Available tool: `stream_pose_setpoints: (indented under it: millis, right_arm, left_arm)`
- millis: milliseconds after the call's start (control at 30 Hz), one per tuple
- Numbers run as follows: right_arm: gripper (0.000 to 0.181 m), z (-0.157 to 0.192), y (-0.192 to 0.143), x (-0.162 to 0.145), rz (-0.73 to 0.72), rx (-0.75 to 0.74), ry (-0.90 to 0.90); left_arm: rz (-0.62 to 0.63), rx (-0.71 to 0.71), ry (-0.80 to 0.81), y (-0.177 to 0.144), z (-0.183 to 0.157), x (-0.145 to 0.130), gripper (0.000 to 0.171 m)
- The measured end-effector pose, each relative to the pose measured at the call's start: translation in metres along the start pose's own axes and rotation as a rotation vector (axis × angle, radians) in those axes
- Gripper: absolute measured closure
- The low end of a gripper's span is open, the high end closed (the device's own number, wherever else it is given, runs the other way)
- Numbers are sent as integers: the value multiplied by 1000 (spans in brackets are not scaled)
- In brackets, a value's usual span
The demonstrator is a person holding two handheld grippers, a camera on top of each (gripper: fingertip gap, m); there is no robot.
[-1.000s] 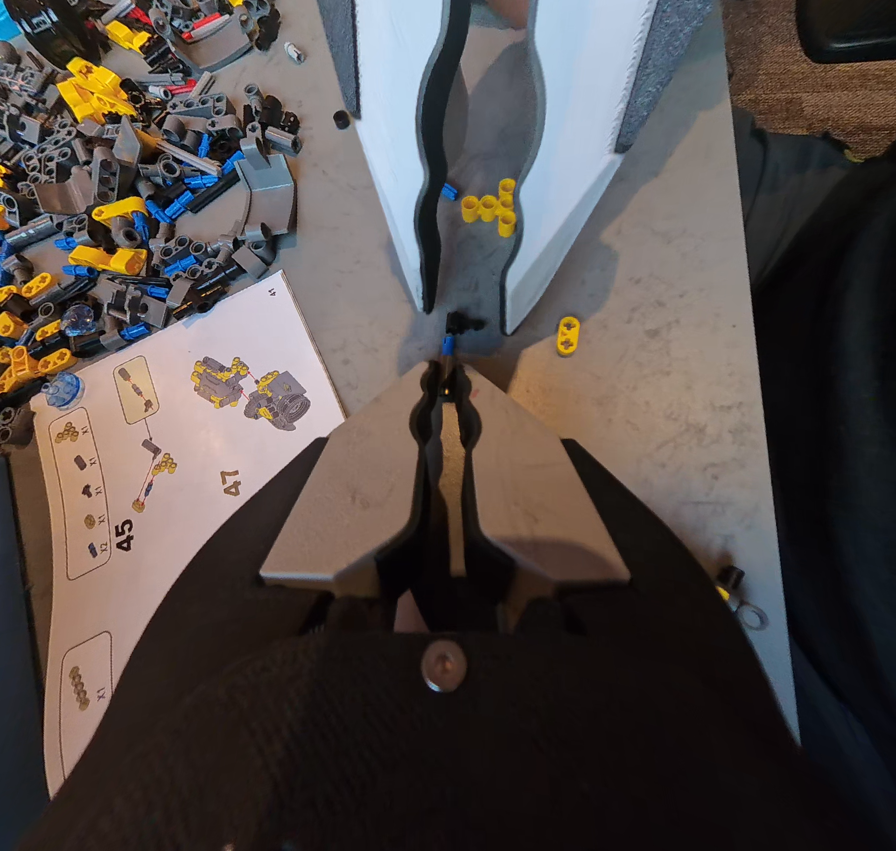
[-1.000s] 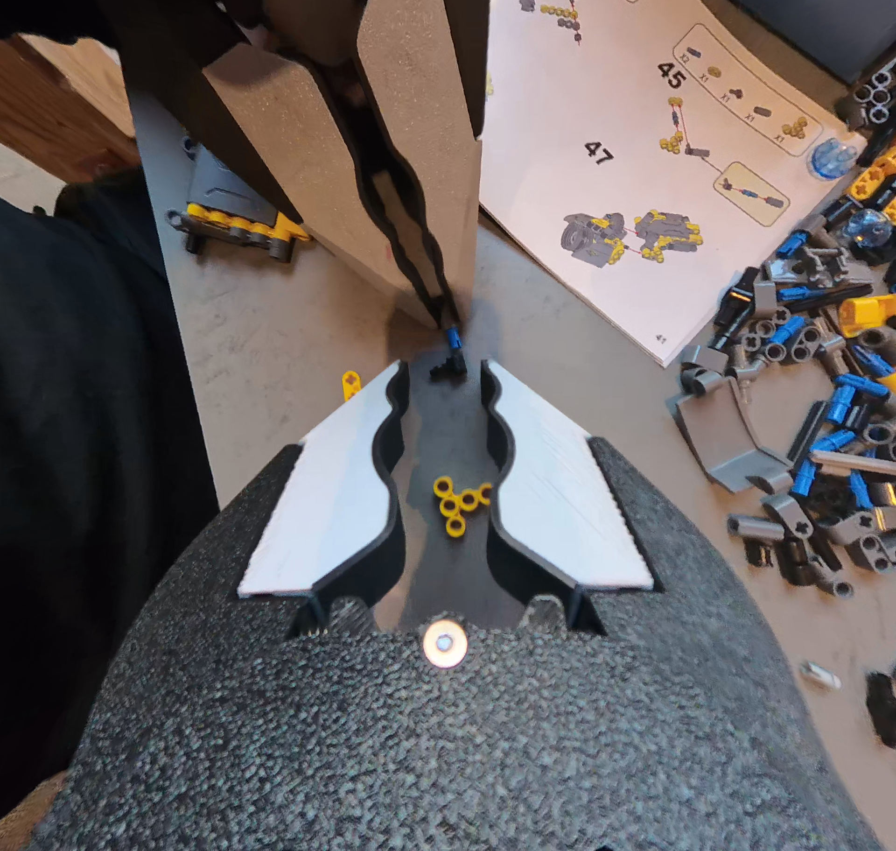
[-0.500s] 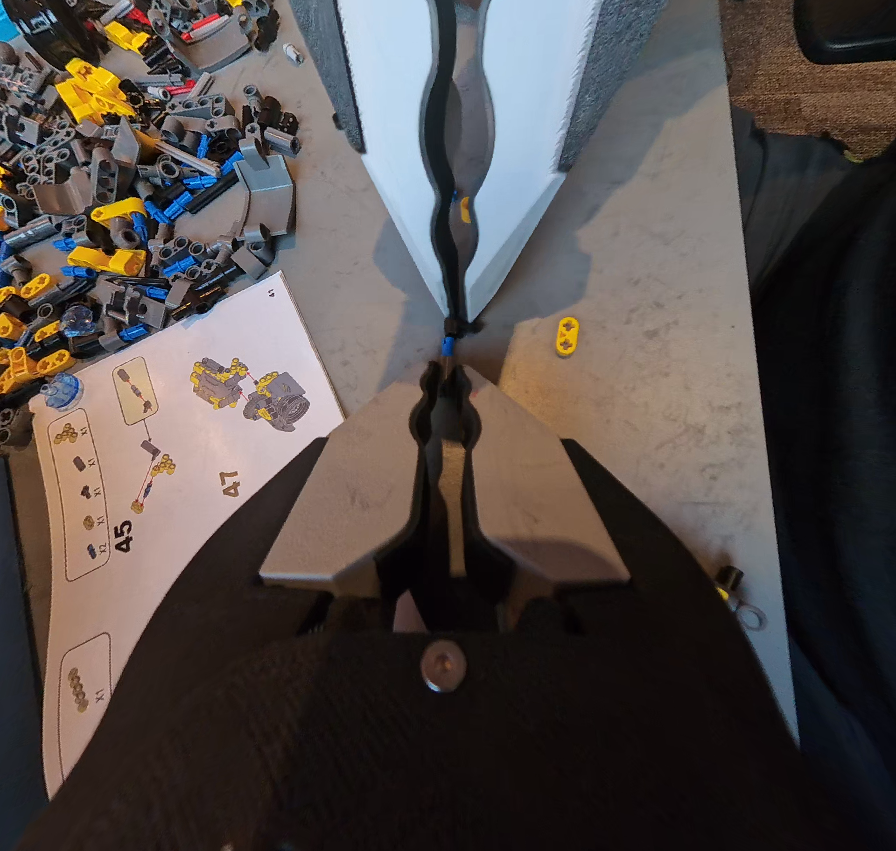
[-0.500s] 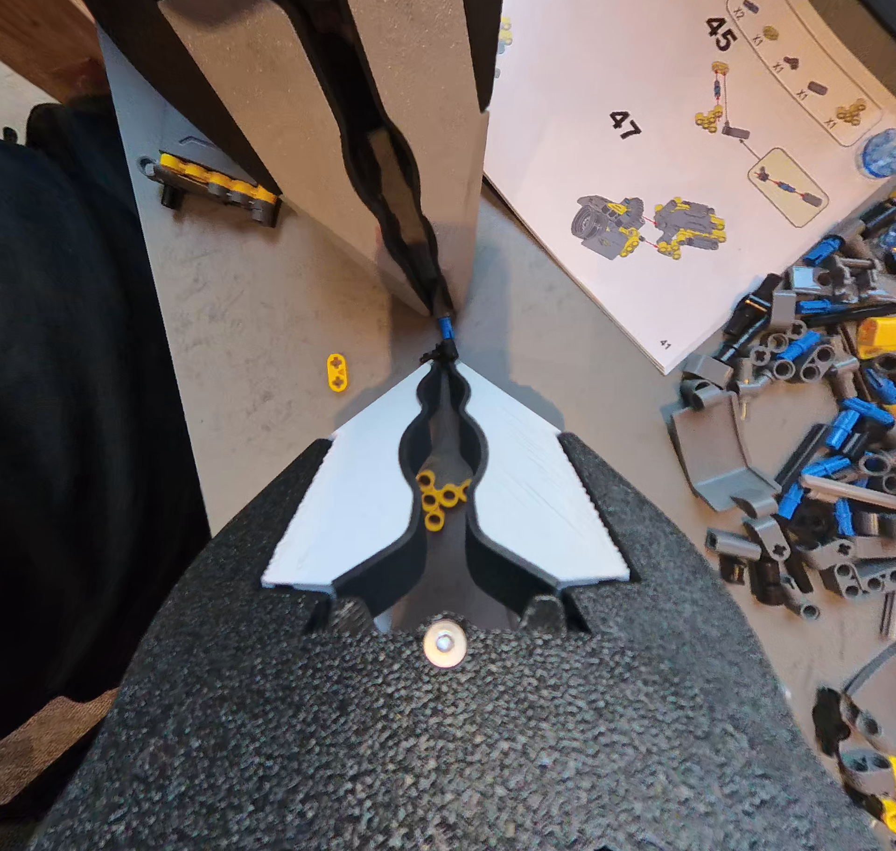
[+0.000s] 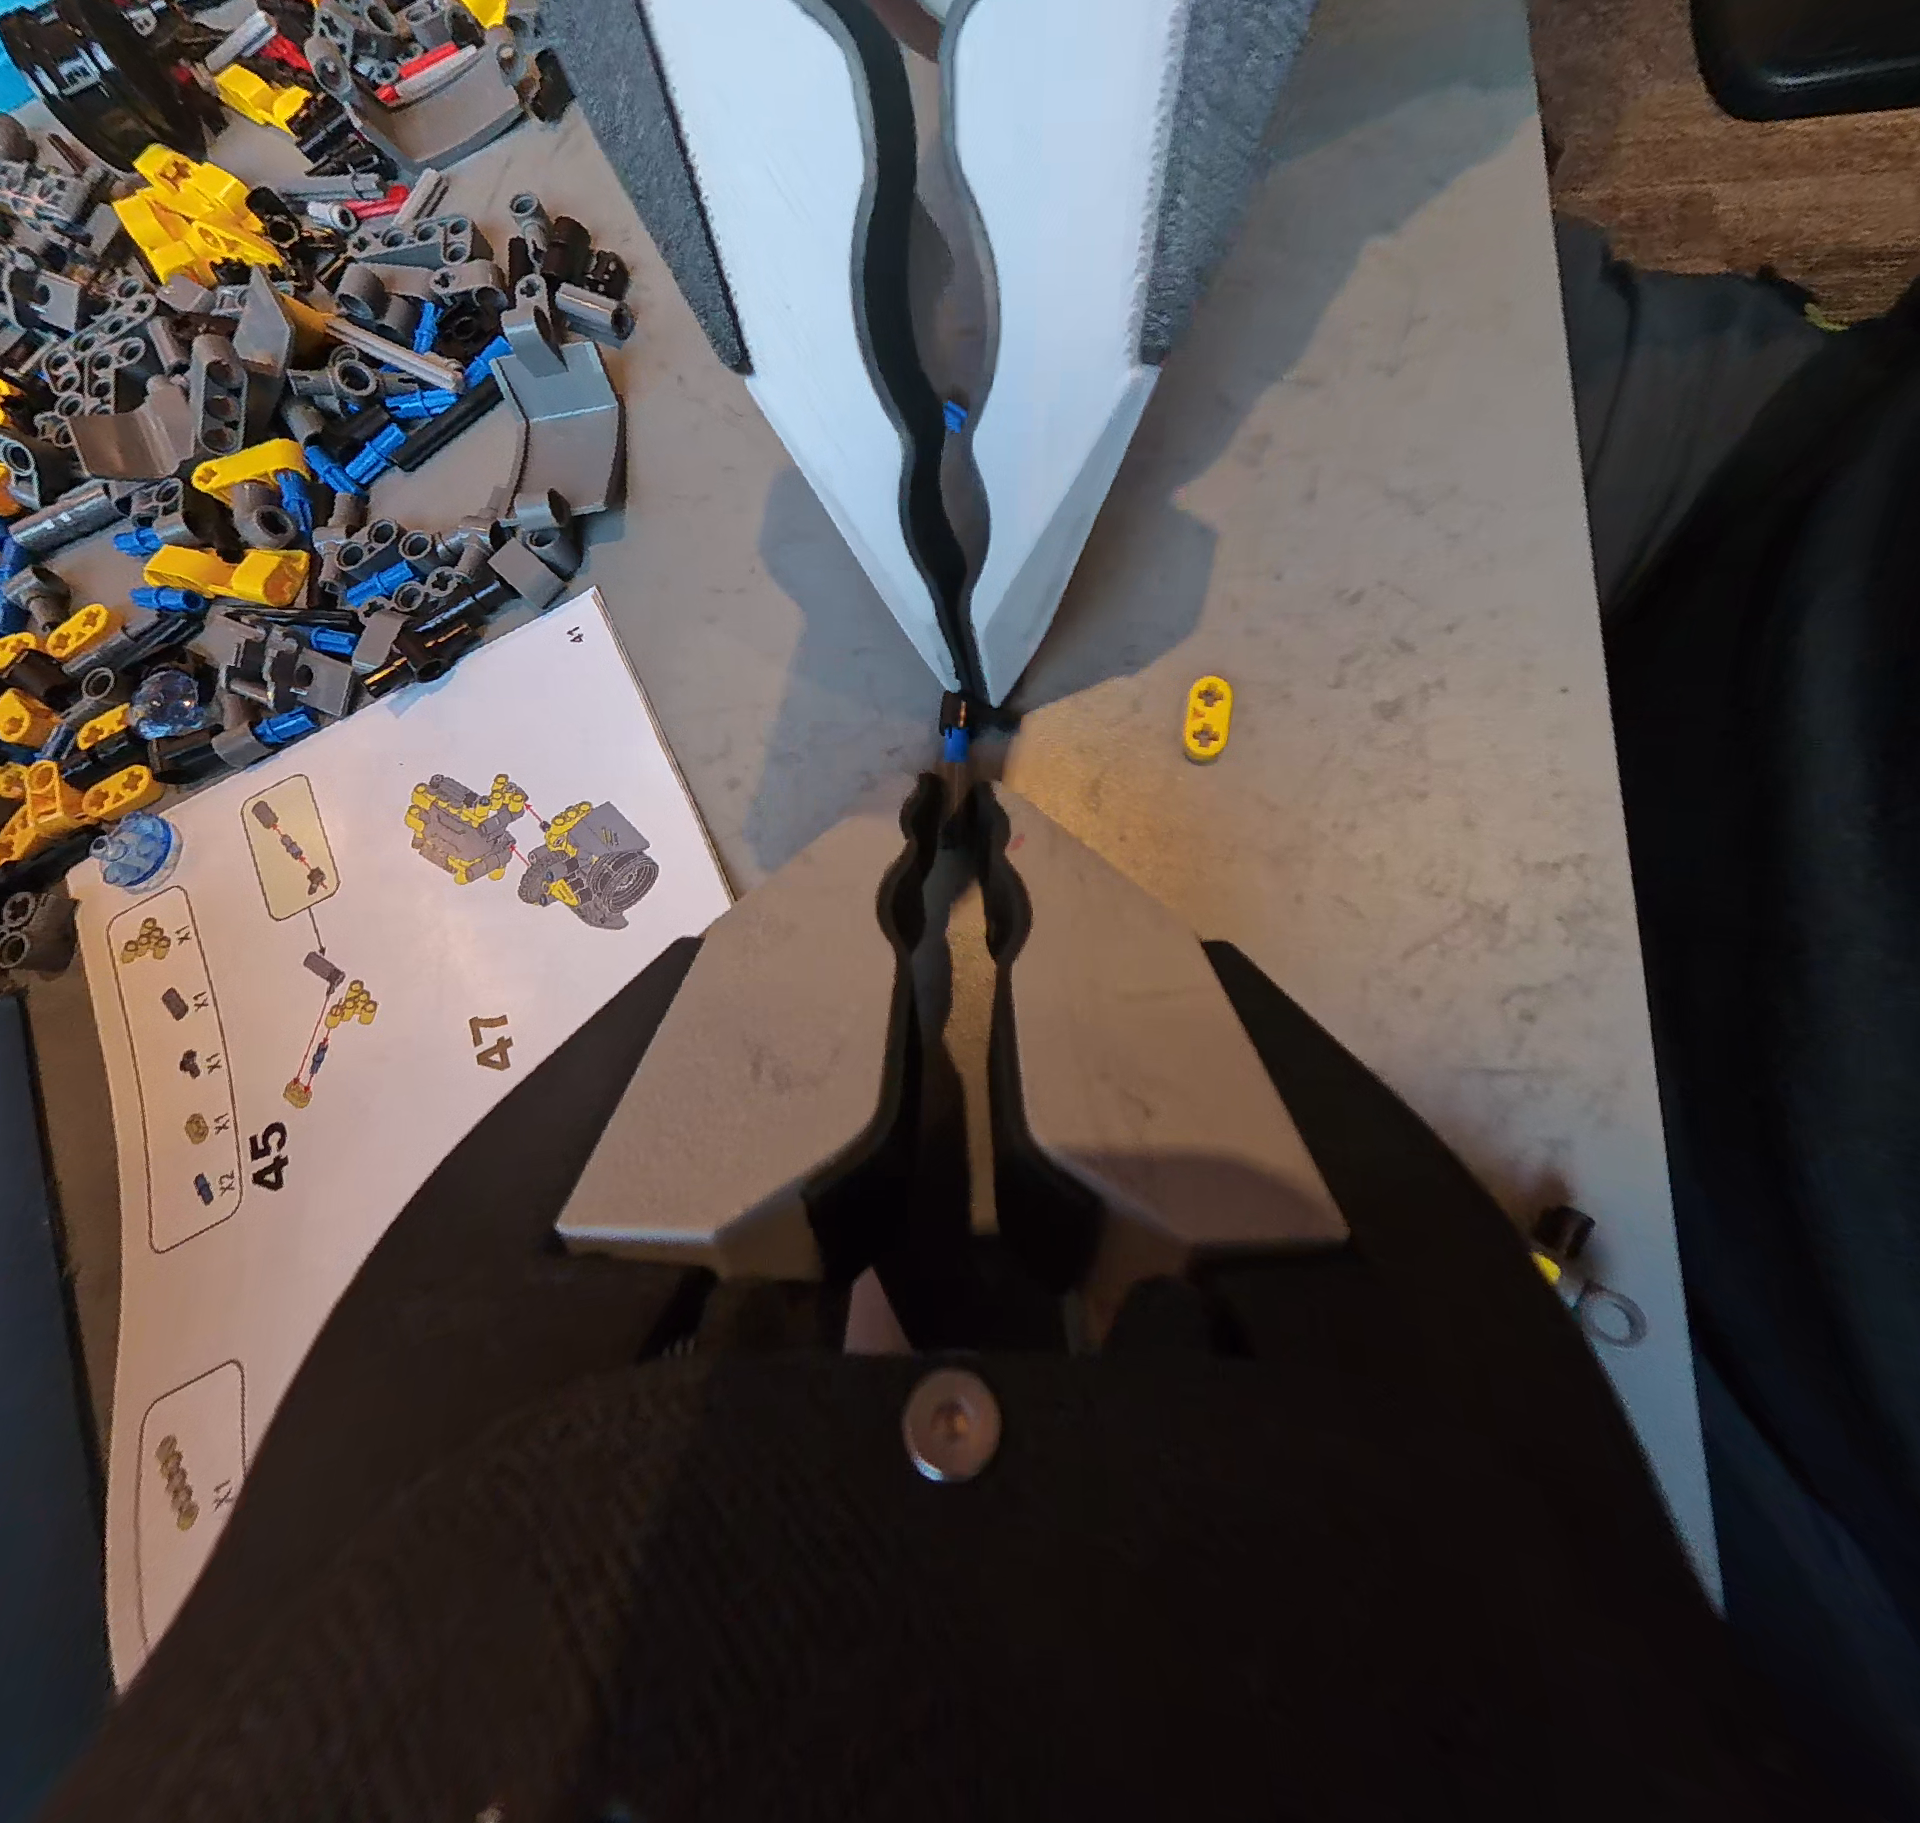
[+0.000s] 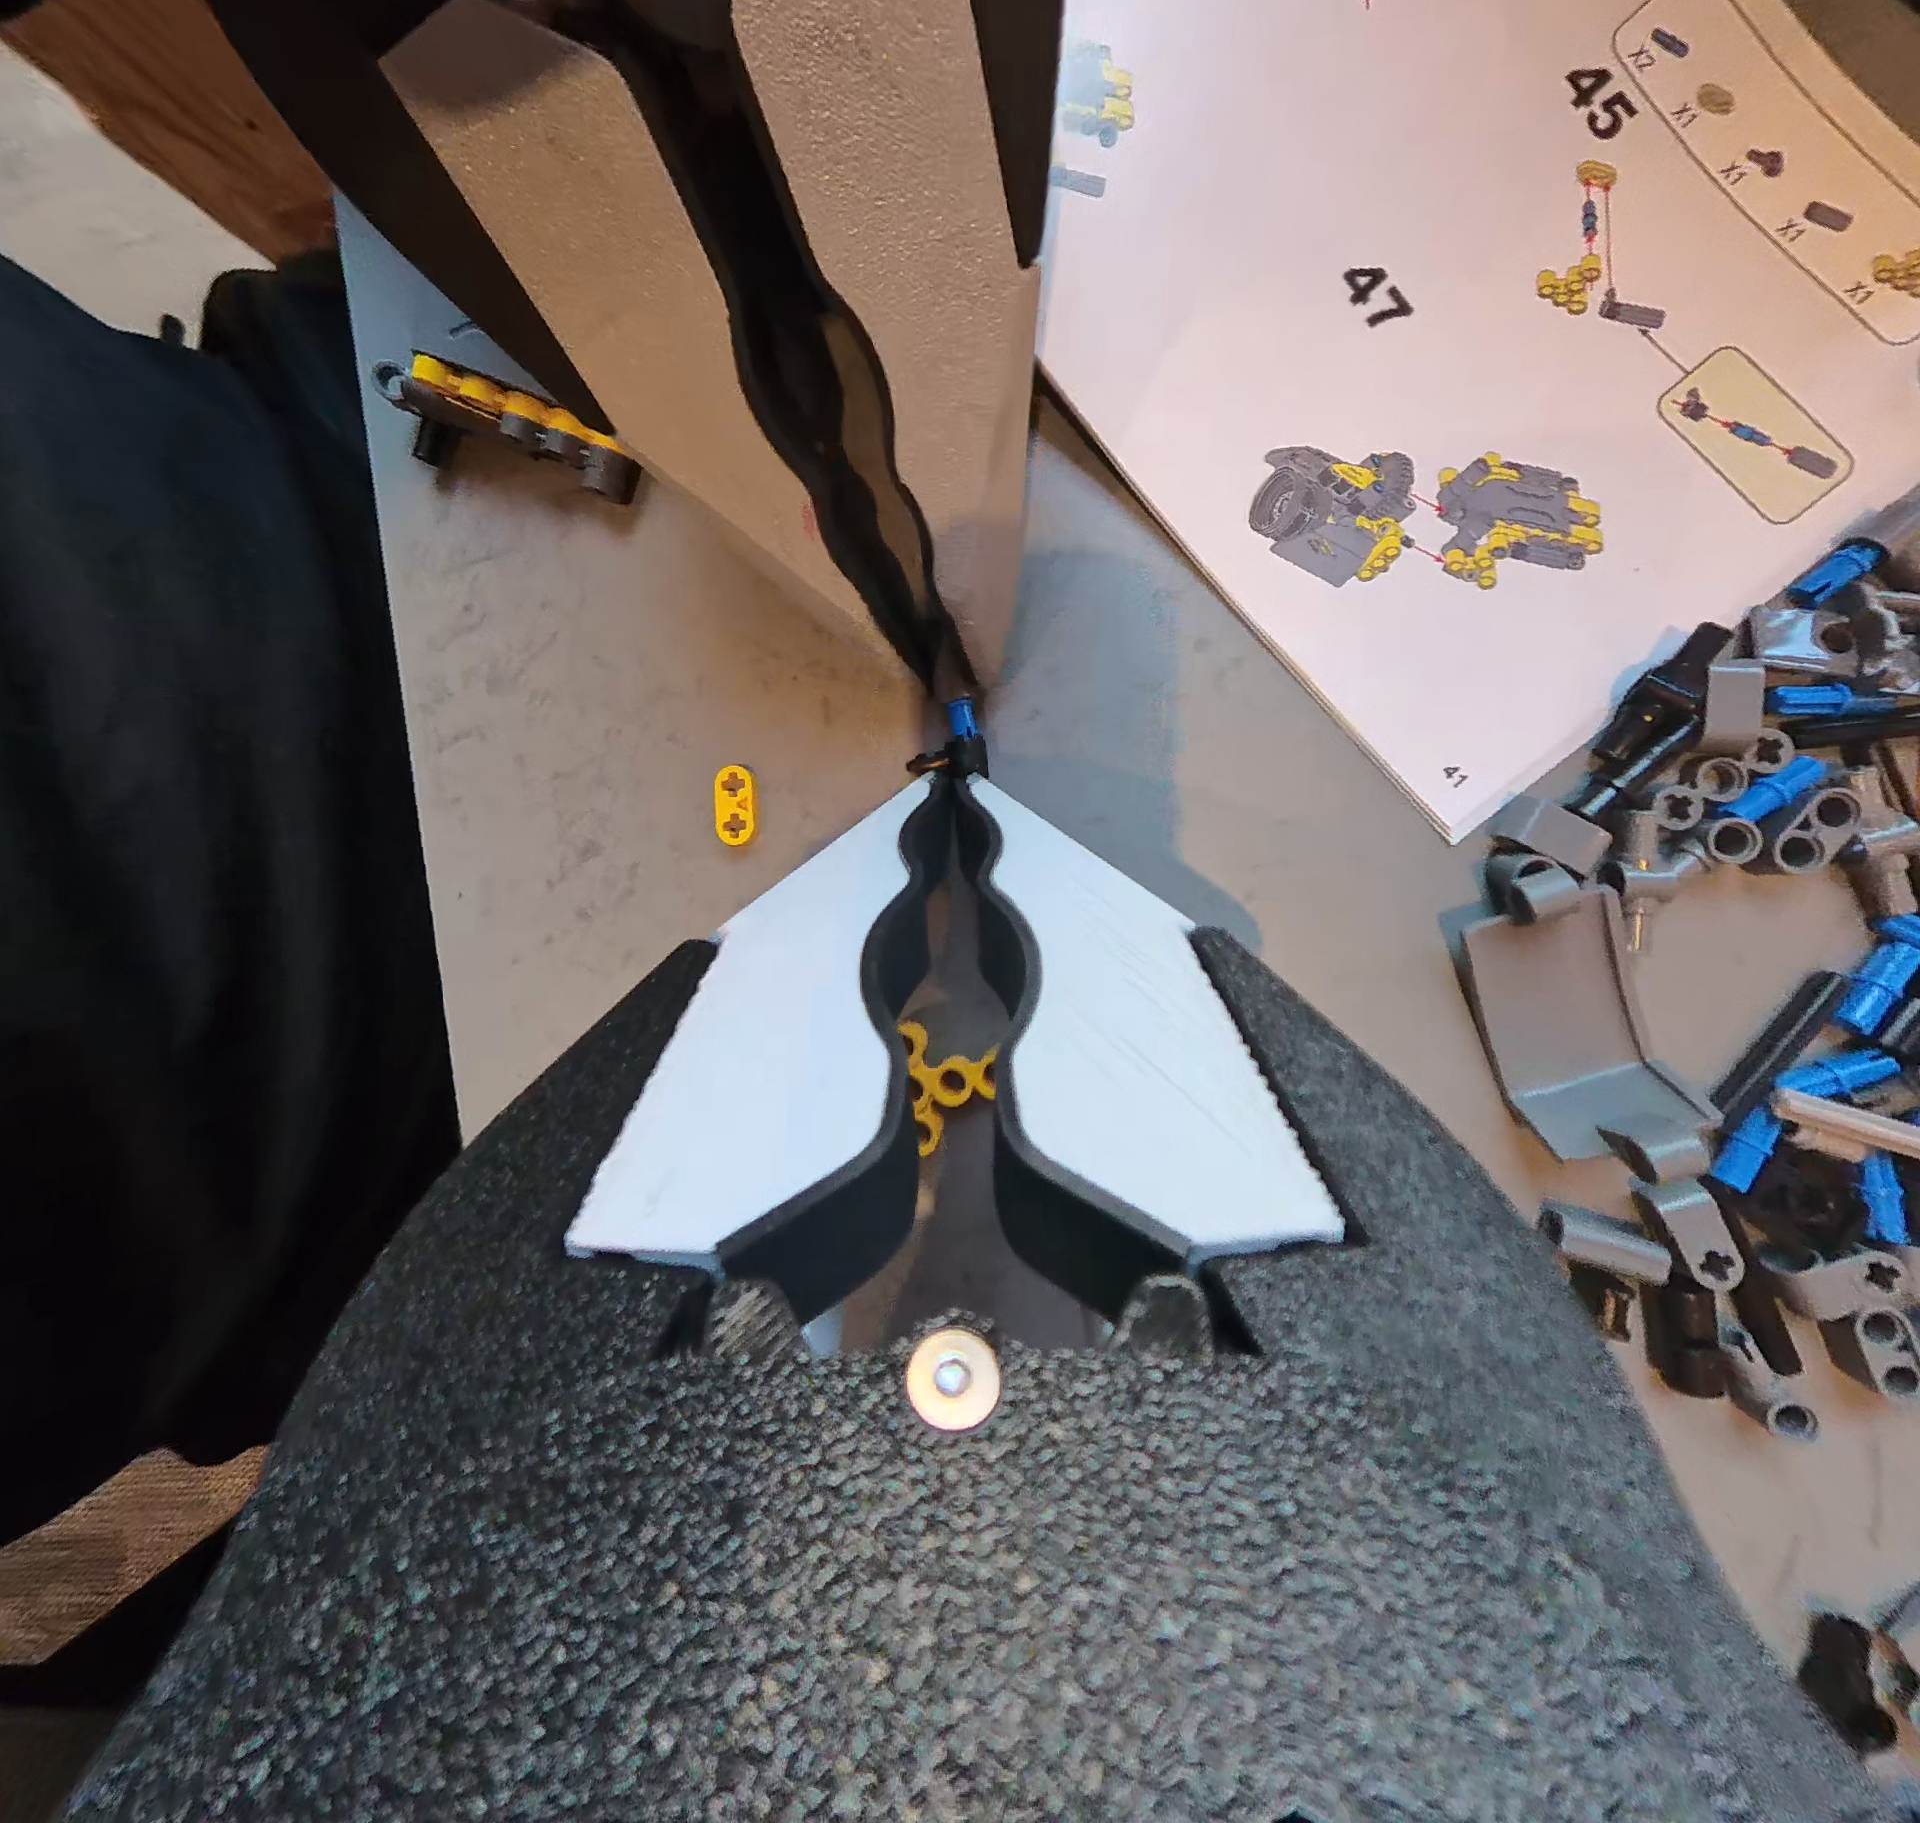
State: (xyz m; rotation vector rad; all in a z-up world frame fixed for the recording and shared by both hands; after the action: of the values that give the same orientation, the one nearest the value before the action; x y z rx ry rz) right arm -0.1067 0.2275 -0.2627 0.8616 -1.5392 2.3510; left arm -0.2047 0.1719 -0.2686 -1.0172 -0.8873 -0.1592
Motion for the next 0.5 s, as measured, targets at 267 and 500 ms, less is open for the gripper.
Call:
stream_pose_setpoints:
  millis: [267,500]
  right_arm:
    - [181,-4,1,3,25,67,-58]
    - [181,-6,1,7,80,99,-112]
  left_arm:
    - [4,-15,-8,0,1,0,169]
    - [2,-29,-10,0,2,-1,169]
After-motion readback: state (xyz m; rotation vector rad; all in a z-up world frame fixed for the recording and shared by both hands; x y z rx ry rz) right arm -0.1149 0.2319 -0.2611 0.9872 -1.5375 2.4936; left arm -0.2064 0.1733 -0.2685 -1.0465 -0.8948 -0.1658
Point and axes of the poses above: each gripper's, where its closed fingertips meet, y out along the fingers, x out of its top, z = x × y across the jaws, the point moved 8 cm from there along -y, back along the fingers, and after that the axes turned 10 degrees about x, right-handed, at the moved point
